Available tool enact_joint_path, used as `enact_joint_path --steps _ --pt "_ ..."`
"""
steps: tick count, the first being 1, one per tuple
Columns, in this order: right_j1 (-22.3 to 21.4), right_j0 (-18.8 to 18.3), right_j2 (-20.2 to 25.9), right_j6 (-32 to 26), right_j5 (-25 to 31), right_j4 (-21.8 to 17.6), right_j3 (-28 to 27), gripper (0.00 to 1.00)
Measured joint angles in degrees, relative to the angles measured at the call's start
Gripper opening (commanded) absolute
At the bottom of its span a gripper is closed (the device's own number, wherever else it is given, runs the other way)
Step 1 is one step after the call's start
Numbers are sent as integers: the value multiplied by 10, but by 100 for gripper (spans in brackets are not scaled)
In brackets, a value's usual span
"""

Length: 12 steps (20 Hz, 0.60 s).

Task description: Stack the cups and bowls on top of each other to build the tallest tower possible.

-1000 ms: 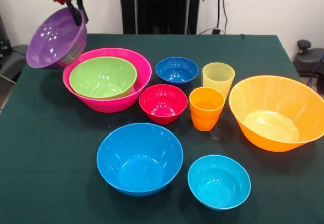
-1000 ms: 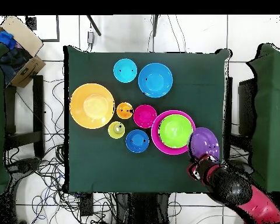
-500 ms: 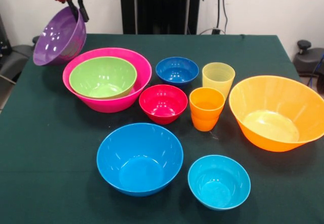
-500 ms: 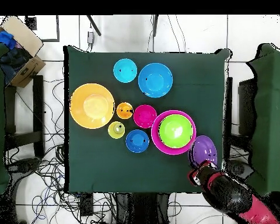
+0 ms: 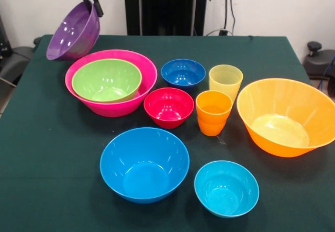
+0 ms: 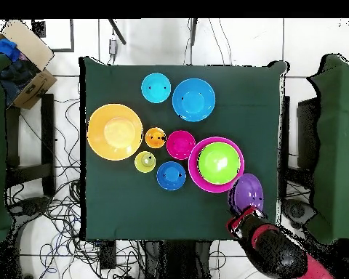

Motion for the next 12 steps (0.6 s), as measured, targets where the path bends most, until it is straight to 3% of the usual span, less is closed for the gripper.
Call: enact_joint_path --steps 3,7,9,12 --pt "-20 2 13 0 -19 -14 21 0" --pt "-49 50 3 0 -27 -59 30 0" --pt "-60 102 -22 0 -44 -91 29 0" --pt "-64 151 -47 0 -68 -113 29 0"
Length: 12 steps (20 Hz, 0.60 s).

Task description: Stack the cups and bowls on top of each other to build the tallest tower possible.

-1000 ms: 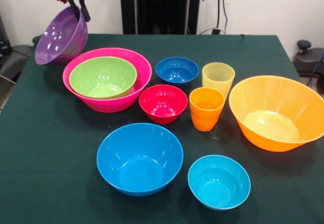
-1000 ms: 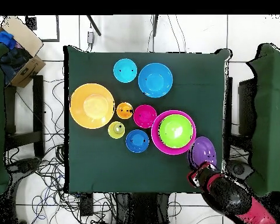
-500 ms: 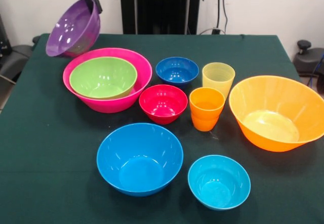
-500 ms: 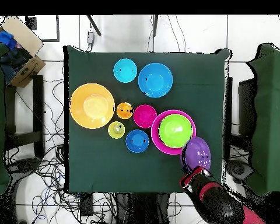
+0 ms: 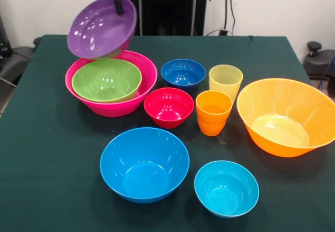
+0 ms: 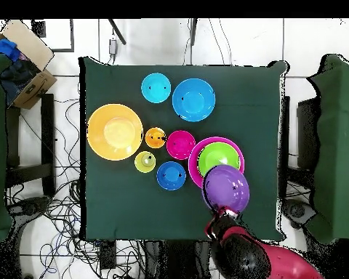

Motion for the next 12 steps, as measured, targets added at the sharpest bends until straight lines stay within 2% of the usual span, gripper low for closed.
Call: enact_joint_path --steps 2,5,8,12 --pt "0 44 -24 0 -35 -20 0 0" --pt "3 64 -41 0 -73 -38 0 0" --pt "11 64 -54 0 -119 -56 -1 0" --pt "35 46 -63 0 -167 -86 -7 0"
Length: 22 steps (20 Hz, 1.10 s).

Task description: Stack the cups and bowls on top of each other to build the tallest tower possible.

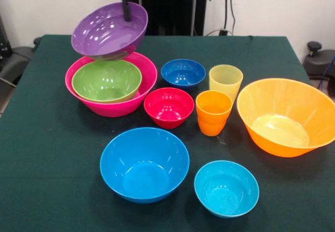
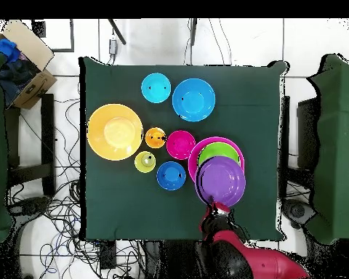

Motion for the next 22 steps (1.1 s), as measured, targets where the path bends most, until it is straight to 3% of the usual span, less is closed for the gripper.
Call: enact_joint_path --steps 11,16,22 --pt "103 -111 27 0 -7 -86 -77 0" --pt "129 -127 35 0 -6 -108 -96 0" --pt "129 -109 35 0 -8 -109 -98 0"
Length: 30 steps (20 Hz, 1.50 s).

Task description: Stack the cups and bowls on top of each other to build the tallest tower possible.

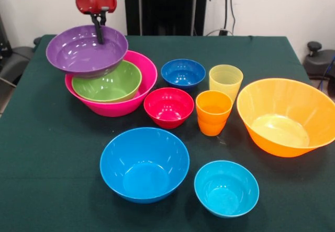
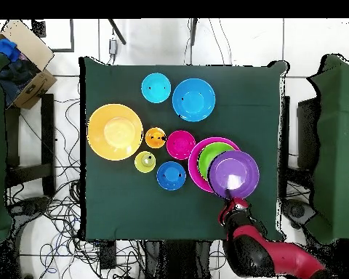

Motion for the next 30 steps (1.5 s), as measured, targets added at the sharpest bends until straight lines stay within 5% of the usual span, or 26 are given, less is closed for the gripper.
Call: enact_joint_path --steps 9,19,30 --pt "-13 11 23 0 -5 9 16 0" --pt "-21 70 22 38 -6 50 34 0" --pt "-20 72 21 84 -19 41 37 0"
